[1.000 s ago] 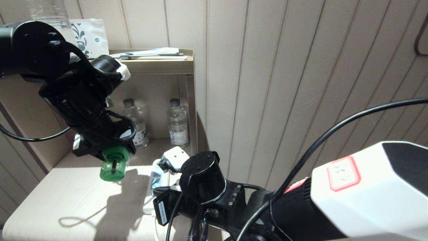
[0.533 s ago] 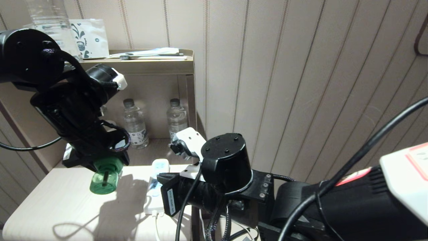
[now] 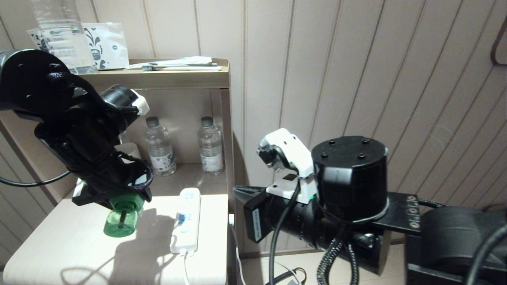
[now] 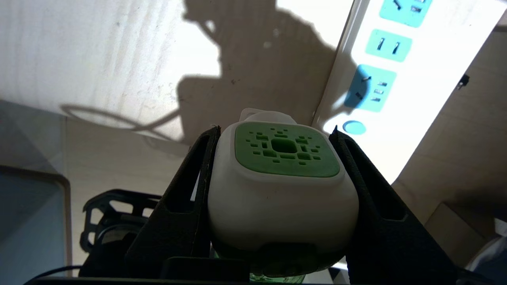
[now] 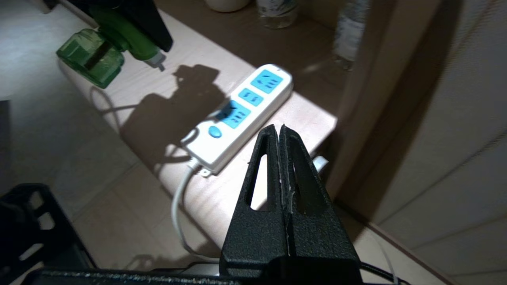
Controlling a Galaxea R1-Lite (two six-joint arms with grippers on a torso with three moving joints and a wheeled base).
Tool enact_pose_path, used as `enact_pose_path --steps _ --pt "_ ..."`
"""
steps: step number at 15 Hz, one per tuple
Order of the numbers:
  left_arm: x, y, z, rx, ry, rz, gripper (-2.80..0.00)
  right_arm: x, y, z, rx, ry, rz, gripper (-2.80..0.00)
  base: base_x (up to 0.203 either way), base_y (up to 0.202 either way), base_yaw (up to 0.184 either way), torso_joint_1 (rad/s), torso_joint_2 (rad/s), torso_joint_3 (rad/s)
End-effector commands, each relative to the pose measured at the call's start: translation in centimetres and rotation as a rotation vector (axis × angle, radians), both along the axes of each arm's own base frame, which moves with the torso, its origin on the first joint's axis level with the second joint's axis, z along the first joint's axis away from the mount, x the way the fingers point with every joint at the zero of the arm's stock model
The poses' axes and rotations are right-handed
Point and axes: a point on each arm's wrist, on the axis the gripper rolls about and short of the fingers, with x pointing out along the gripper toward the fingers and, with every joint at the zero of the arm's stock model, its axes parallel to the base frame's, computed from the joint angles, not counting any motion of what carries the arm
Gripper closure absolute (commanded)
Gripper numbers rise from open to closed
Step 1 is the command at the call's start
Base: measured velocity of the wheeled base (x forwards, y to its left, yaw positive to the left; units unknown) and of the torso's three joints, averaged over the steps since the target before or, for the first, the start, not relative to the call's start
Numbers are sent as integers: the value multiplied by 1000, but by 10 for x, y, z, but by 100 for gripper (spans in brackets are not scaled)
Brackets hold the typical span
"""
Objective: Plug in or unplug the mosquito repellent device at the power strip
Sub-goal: Place the mosquito repellent liquid on the table
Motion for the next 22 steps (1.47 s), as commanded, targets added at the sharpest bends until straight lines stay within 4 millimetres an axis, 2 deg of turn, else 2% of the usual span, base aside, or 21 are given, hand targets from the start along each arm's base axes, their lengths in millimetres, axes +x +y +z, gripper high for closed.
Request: enact_pose_path --steps 1,3,6,9,11,13,16,18,19,20,22 --pt "-3 1 -6 -3 -9 -1 0 -15 -27 19 15 -68 -74 0 0 0 0 0 0 0" --pt "-4 2 -7 -3 -18 -10 0 -28 -54 24 -20 -115 -171 0 0 0 0 0 0 0" --pt "-7 3 -3 -9 -33 -17 0 -43 -115 29 -60 -150 -375 0 0 0 0 0 0 0" --pt "-6 3 -2 -15 -37 -19 0 -49 -174 27 -123 -172 -764 0 0 0 0 0 0 0" --pt "-6 3 -2 -12 -36 -24 0 -72 -210 22 -140 -205 -939 0 0 0 0 0 0 0" --pt "-5 6 -2 -8 -39 -26 0 -100 -236 12 -153 -235 -1084 0 0 0 0 0 0 0" --pt "-5 6 -3 -11 -32 -27 0 -150 -262 -11 -150 -280 -1254 0 0 0 0 0 0 0" --pt "-2 5 -4 -11 -33 -27 0 -181 -269 -29 -190 -289 -1351 0 0 0 0 0 0 0" --pt "-3 5 -3 -11 -38 -32 0 -193 -269 -37 -205 -301 -1343 0 0 0 0 0 0 0" --pt "-2 5 -3 -11 -39 -38 0 -205 -268 -47 -196 -336 -1256 0 0 0 0 0 0 0" --pt "-1 4 -4 -14 -33 -38 0 -214 -263 -71 -190 -378 -1035 0 0 0 0 0 0 0"
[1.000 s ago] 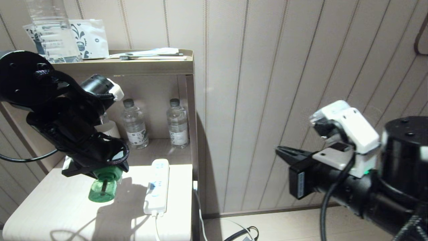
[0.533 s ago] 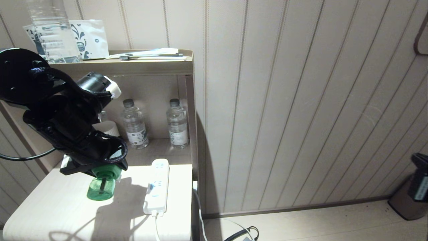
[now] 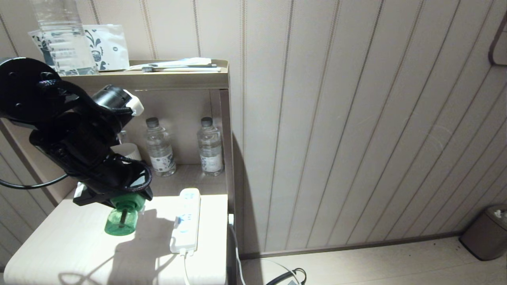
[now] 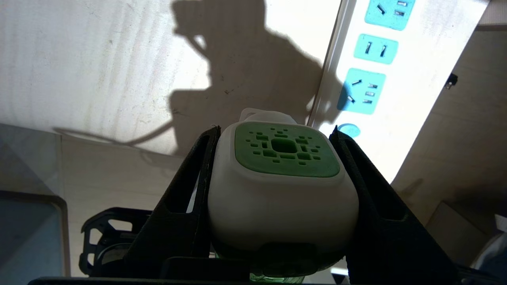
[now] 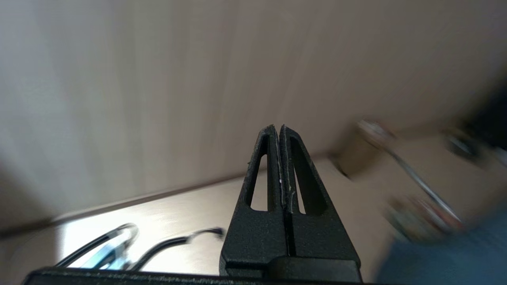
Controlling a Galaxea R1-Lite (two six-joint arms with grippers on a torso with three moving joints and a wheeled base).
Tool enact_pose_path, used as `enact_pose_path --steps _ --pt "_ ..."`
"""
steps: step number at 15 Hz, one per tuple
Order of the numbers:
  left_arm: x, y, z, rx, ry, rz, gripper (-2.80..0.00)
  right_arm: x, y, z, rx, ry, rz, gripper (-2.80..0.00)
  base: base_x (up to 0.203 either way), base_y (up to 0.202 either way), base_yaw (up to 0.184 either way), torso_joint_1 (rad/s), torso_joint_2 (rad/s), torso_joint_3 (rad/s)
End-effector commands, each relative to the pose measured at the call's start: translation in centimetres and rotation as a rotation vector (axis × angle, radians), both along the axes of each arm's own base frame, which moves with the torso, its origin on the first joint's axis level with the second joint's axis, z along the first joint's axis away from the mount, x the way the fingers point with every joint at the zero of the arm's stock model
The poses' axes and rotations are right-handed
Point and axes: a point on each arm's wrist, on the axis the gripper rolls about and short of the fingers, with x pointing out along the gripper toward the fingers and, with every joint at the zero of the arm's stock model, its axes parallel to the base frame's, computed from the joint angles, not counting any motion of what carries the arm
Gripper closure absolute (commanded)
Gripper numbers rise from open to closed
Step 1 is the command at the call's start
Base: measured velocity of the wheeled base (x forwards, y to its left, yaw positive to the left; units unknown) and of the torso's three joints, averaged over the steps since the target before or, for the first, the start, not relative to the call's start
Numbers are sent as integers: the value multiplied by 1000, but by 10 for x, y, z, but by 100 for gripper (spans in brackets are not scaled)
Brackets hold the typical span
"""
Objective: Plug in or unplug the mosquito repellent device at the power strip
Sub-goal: Place the mosquito repellent liquid on the table
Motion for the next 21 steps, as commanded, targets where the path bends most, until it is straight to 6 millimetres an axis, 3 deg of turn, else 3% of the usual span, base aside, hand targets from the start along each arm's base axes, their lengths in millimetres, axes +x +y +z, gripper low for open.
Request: enact_pose_path --steps 1,3,5,7,13,21 --pt "0 0 -2 3 12 4 0 -19 5 -20 -12 -108 222 0 0 0 0 0 0 0" --pt "0 0 -2 4 12 2 0 -17 10 -40 1 -75 414 0 0 0 0 0 0 0" --pt "1 -1 -3 1 8 2 0 -17 11 -57 34 -47 461 0 0 0 0 0 0 0" --pt "2 -1 -3 -5 2 -1 0 -18 11 -57 109 -53 471 0 0 0 0 0 0 0" --pt "0 0 0 -9 -10 1 0 -12 9 -71 135 -51 379 0 0 0 0 0 0 0" --pt "1 -1 -3 -18 6 -7 0 -12 9 -71 155 -56 381 0 0 0 0 0 0 0"
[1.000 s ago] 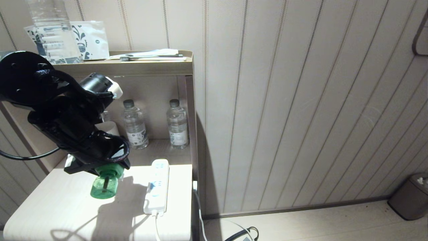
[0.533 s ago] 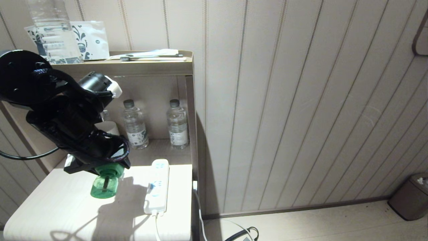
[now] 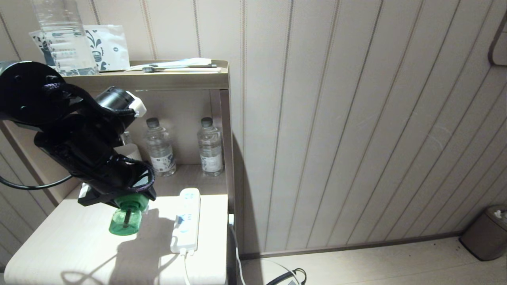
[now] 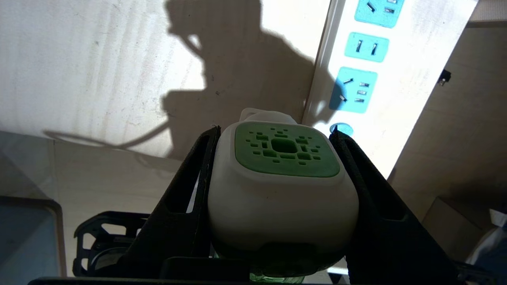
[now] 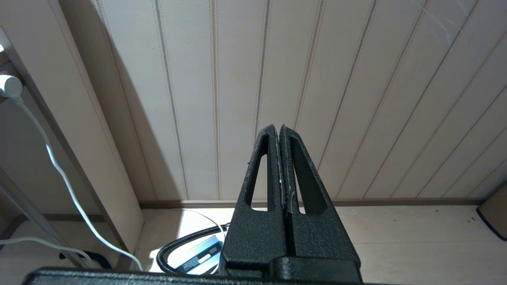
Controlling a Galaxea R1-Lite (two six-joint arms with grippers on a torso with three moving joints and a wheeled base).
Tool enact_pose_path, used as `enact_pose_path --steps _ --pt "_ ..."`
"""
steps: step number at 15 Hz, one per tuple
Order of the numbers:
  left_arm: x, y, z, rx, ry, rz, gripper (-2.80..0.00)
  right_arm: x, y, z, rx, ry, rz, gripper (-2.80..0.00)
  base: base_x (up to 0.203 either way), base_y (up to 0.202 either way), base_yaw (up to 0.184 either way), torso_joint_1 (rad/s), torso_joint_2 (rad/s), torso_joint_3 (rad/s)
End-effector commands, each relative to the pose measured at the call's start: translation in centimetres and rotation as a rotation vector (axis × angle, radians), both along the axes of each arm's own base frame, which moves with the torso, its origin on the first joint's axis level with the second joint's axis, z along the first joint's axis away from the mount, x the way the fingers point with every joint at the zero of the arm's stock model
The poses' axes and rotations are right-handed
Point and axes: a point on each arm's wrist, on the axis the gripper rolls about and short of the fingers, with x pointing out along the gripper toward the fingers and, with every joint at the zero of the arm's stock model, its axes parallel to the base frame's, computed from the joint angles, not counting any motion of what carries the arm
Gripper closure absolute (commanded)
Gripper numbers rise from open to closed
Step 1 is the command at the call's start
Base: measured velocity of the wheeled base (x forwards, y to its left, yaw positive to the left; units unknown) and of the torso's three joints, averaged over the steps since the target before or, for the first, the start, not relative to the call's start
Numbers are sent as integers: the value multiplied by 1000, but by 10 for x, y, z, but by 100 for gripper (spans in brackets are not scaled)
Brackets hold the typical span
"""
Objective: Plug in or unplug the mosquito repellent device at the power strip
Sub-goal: Place the mosquito repellent liquid on the table
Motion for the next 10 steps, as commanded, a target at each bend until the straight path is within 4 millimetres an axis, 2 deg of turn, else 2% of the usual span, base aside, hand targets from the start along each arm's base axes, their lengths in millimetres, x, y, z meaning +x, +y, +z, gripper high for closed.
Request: enact_pose_path --steps 1,10 --pt "-2 1 1 0 5 3 0 0 0 0 3 3 0 0 0 0 0 0 0 0" --pt "-6 2 -5 7 29 -3 0 0 0 0 30 3 -3 0 0 0 0 0 0 0"
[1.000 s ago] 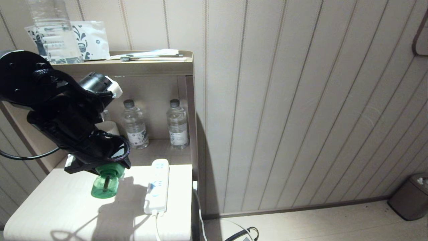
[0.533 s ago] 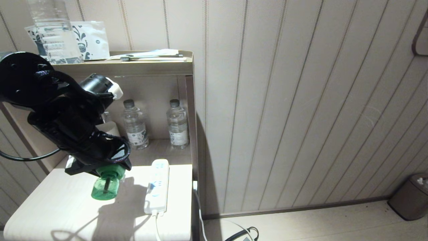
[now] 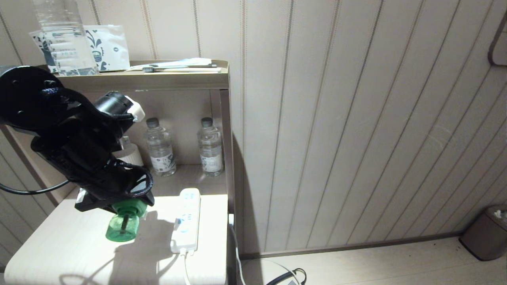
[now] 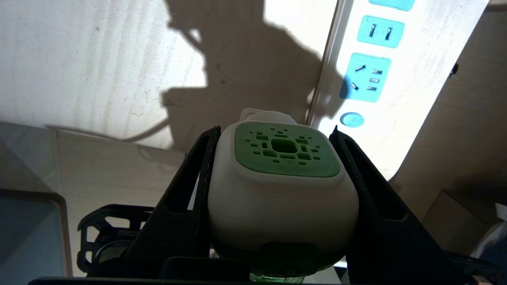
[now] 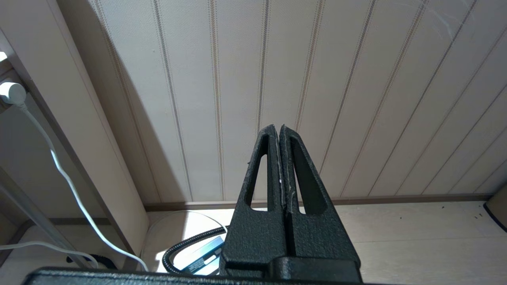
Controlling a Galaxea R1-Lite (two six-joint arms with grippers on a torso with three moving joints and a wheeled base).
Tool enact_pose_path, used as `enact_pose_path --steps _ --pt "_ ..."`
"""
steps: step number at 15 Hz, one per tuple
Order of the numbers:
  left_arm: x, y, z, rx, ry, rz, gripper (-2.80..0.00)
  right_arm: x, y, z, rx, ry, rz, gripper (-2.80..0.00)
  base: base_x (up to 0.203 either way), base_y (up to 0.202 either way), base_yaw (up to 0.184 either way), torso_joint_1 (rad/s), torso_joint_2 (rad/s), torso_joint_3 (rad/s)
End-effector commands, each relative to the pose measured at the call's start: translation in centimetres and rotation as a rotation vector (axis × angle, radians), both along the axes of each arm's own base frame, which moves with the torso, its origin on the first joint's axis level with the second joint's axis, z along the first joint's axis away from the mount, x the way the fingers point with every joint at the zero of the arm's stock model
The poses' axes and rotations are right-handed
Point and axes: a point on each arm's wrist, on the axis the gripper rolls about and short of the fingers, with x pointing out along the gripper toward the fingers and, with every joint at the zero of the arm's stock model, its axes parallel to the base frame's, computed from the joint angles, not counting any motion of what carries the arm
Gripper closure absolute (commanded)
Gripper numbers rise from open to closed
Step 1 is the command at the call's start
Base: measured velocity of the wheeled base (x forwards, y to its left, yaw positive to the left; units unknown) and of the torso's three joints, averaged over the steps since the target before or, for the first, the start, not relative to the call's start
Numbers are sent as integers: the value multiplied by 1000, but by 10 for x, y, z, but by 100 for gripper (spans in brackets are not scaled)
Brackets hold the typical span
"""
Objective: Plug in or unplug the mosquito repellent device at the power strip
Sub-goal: Place the mosquito repellent liquid on the table
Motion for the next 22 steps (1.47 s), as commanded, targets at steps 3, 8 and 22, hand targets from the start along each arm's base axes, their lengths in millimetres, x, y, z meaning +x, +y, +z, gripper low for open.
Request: enact_pose_path --steps 3,8,22 --pt "-10 4 -5 -1 -33 2 0 0 0 0 0 2 1 0 0 0 0 0 0 0" --pt "-25 11 -4 20 -173 17 0 0 0 0 0 2 1 0 0 0 0 0 0 0" --pt "-46 47 -76 226 -1097 -28 0 0 0 0 0 2 1 0 0 0 0 0 0 0"
